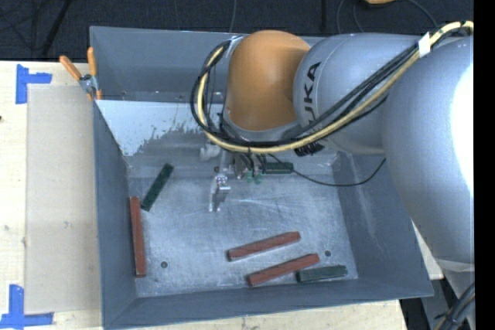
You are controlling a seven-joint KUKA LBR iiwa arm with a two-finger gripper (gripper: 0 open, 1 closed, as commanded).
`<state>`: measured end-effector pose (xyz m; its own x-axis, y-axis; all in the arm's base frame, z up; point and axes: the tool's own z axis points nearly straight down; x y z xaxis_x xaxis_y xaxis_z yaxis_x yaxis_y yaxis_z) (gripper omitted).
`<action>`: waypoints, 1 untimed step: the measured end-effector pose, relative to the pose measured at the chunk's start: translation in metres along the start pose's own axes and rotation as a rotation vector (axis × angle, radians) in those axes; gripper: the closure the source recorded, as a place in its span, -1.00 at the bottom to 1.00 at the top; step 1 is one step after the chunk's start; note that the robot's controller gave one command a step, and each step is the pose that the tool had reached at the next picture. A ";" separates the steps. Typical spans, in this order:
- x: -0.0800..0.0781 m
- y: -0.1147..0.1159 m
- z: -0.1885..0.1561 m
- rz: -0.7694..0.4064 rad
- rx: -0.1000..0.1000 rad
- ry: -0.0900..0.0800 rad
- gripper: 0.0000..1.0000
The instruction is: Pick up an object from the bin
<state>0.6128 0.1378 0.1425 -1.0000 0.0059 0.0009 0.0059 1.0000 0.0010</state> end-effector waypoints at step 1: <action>0.000 0.000 0.000 0.000 0.000 0.000 -1.00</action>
Offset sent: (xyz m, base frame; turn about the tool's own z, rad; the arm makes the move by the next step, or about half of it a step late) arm -0.0644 -0.0758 -0.0054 -0.1547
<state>0.6128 0.1378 0.1425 -1.0000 0.0060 0.0009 0.0060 1.0000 0.0010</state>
